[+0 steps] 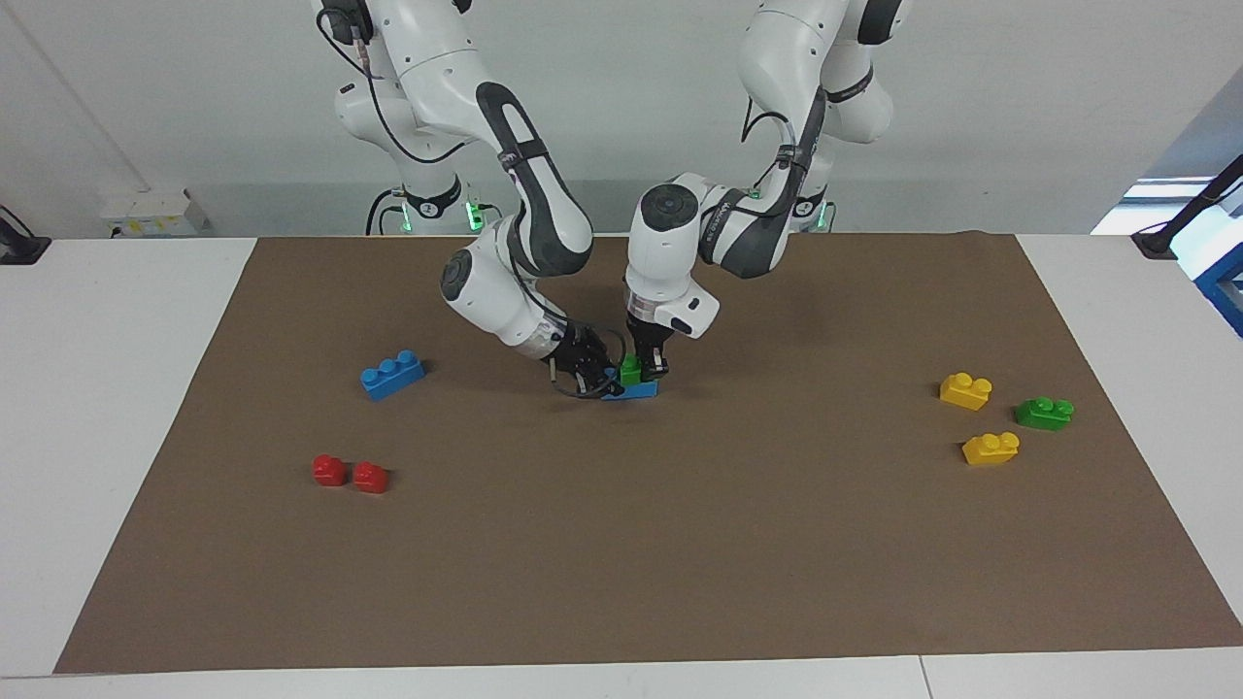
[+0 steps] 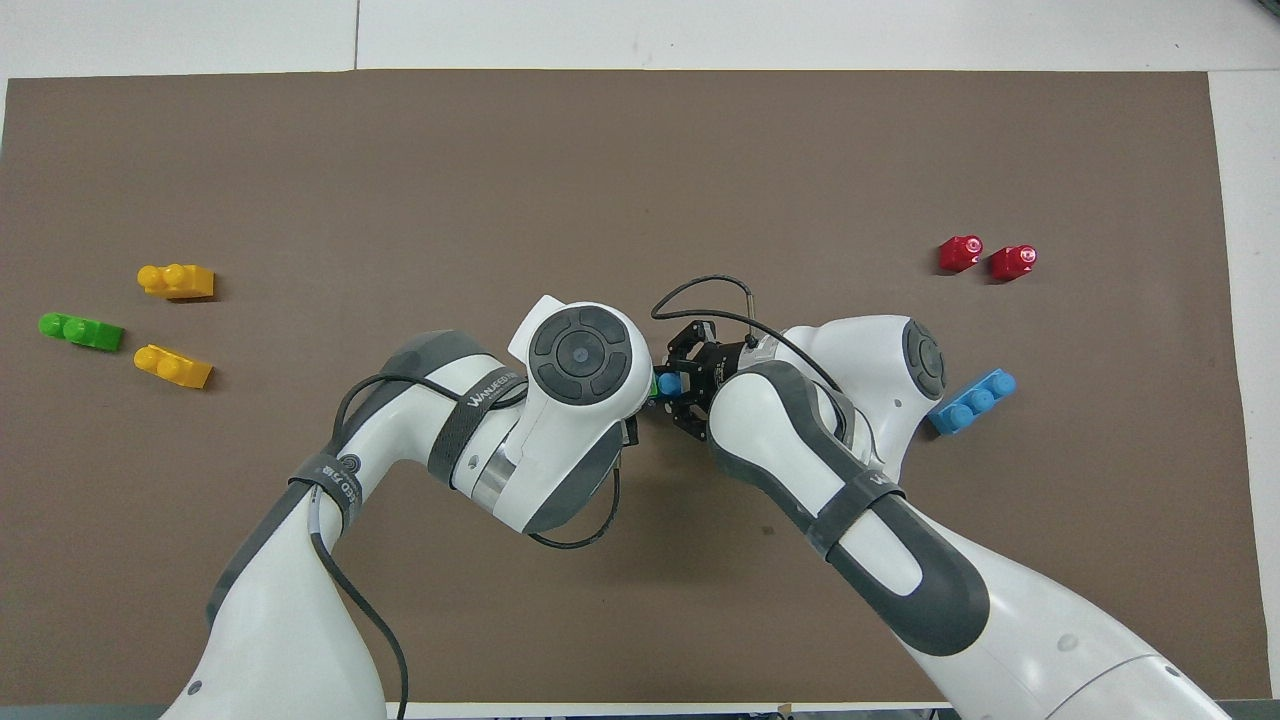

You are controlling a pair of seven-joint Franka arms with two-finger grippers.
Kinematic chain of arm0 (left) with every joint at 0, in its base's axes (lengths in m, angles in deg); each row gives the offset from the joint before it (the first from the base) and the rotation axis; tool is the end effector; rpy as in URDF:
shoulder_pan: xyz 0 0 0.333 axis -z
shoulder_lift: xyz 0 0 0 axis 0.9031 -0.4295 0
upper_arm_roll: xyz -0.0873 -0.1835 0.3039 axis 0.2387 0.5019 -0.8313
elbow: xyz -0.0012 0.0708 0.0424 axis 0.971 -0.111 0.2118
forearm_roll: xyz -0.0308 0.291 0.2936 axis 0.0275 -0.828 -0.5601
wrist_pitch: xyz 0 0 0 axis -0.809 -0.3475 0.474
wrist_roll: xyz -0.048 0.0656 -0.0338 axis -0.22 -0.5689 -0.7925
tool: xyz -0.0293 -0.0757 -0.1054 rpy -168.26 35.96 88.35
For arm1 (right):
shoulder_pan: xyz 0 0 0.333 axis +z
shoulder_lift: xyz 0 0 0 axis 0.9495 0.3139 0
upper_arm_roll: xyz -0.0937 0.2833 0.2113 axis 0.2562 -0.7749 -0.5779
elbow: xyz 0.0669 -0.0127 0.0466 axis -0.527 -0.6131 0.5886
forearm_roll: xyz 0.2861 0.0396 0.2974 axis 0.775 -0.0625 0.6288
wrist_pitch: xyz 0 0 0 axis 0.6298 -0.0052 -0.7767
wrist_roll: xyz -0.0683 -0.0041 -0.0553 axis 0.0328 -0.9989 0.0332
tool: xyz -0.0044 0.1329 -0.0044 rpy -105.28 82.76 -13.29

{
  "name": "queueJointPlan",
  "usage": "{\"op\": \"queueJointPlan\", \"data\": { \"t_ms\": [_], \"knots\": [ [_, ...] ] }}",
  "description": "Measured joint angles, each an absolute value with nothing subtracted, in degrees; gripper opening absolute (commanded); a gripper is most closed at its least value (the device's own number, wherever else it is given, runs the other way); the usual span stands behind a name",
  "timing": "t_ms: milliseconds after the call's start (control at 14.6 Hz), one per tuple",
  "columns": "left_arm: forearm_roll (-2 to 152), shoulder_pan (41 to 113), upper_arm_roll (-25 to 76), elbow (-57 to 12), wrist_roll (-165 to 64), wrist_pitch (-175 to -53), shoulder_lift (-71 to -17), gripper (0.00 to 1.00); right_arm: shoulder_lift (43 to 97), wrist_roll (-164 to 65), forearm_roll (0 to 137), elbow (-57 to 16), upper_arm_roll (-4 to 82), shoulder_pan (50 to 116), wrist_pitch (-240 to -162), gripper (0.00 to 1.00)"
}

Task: Remove green block with left arm and hold with right
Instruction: 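Pull the green block away from the blue block with both grippers, then carry the green block with the left gripper while the right gripper carries blue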

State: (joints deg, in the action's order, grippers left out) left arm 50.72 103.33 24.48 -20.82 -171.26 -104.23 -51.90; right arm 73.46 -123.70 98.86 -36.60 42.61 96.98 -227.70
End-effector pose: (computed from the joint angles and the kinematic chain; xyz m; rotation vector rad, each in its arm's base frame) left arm 0.5039 -0.4347 0.3568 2.0681 2.2892 -0.0363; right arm 0.5482 0.3075 0.2805 -1.8789 1.7650 0.5817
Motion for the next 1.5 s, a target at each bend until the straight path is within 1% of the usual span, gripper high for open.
{"op": "queueJointPlan", "data": {
  "t_ms": [205,478,820,1094,1299,1504],
  "knots": [
    [50.7,103.3,24.3,-20.4,-170.8,-104.2,-51.7,0.0,73.5,-123.7,98.9,-36.2,42.7,97.0,-227.8,0.0],
    [50.8,103.1,23.7,-19.8,-170.8,-103.1,-48.8,0.0,73.5,-123.7,98.9,-35.9,42.8,97.0,-227.9,0.0],
    [50.8,103.0,23.3,-18.4,-169.4,-97.6,-45.9,0.0,73.8,-123.7,98.9,-35.9,42.7,97.0,-227.9,0.0],
    [50.8,101.7,23.1,-18.4,-163.2,-91.9,-42.9,0.0,73.9,-123.7,98.9,-35.4,42.9,96.6,-227.7,0.0],
    [50.8,98.4,23.0,-18.3,-155.4,-87.2,-40.5,0.0,73.2,-123.7,97.8,-33.4,43.4,93.7,-222.9,0.0],
    [50.8,94.2,22.8,-18.5,-145.4,-84.3,-39.3,0.0,71.4,-123.7,90.6,-30.9,43.7,86.5,-214.1,0.0]
  ]
}}
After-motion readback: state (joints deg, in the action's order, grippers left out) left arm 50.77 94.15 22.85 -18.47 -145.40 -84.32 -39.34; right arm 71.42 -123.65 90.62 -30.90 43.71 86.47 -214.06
